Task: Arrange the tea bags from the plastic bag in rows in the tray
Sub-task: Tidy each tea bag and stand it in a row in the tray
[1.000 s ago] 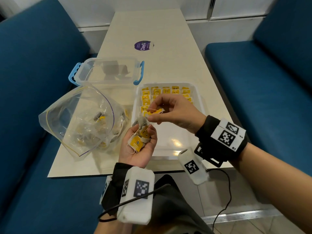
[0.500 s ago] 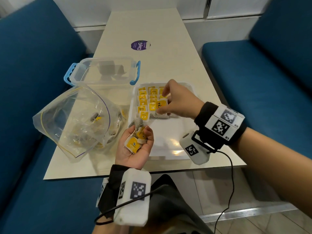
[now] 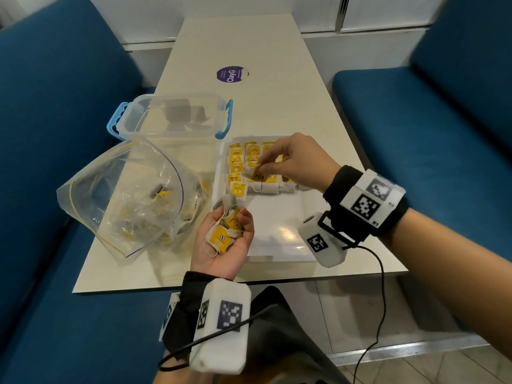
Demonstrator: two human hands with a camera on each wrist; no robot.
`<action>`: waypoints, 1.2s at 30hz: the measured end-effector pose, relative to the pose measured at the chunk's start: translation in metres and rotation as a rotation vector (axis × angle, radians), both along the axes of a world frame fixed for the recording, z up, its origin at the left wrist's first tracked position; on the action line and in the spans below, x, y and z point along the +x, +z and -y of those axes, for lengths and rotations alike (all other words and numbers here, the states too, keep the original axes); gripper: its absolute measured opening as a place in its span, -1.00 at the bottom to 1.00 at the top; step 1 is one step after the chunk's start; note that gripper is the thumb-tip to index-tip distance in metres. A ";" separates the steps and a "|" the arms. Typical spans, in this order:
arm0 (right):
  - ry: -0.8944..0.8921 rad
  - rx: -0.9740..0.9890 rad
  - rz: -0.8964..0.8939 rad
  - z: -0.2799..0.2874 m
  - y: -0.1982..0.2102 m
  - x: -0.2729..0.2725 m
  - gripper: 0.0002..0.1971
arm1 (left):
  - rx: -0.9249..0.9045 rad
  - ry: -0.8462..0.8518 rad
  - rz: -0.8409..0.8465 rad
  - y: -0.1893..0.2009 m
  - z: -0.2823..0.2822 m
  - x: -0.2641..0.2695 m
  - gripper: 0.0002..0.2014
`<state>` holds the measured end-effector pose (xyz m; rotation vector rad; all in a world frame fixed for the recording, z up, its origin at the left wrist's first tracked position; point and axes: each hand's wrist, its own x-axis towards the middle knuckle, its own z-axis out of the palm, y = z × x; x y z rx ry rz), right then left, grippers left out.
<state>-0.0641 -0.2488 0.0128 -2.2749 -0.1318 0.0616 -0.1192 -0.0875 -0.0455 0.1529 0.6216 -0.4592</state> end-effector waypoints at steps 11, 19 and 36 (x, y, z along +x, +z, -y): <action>0.114 -0.132 -0.106 -0.003 0.001 0.012 -0.90 | 0.000 -0.008 0.005 -0.003 -0.001 0.000 -0.79; 0.077 0.020 -0.123 -0.007 -0.008 0.022 -0.85 | -0.009 0.014 0.006 -0.005 -0.003 0.000 -0.76; 0.032 0.286 -0.302 -0.010 -0.040 0.033 -0.80 | -0.028 0.039 -0.016 -0.006 -0.005 0.003 -0.75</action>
